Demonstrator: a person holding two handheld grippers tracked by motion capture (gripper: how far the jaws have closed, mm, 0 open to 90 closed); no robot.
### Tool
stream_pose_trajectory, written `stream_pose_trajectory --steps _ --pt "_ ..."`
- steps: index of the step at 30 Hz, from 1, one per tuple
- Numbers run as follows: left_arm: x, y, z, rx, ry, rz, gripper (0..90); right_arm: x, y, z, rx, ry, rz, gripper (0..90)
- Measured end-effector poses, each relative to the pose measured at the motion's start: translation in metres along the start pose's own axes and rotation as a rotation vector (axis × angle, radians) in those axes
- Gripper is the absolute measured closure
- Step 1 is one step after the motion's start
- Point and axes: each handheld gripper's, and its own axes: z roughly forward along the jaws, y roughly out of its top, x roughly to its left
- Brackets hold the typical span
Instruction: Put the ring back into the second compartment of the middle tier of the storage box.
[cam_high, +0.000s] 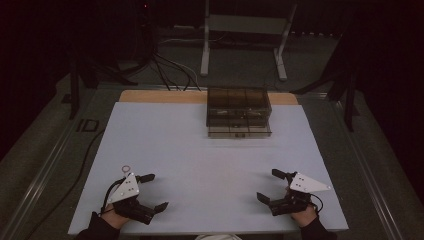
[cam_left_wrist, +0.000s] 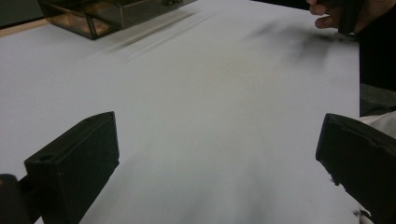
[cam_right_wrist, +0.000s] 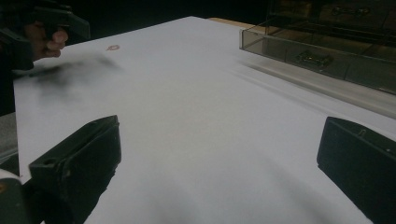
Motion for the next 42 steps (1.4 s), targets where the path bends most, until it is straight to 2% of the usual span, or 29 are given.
stream_pose_trajectory --steps 1,5,16,28,34,42 --pt "-0.001 0.006 -0.002 -0.018 -0.004 0.0 0.9 0.0 0.0 0.0 -0.001 0.001 0.003 0.0" --pt "0.0 0.014 -0.006 -0.044 -0.002 -0.003 0.9 0.0 0.0 0.0 -0.003 0.002 0.003 0.0" --pt "0.005 0.022 -0.012 -0.045 0.043 -0.009 0.9 0.0 0.0 0.0 -0.004 0.005 0.008 0.0" --pt "0.012 0.029 -0.023 -0.063 0.112 -0.023 0.9 0.0 0.0 0.0 -0.006 0.005 0.009 0.0" --pt "0.017 0.031 -0.029 -0.072 0.148 -0.036 0.9 -0.001 -0.001 0.0 -0.005 0.003 0.008 0.0" --pt "0.028 0.035 -0.034 -0.082 0.245 -0.068 0.9 -0.001 -0.001 0.0 -0.001 0.001 0.009 0.0"
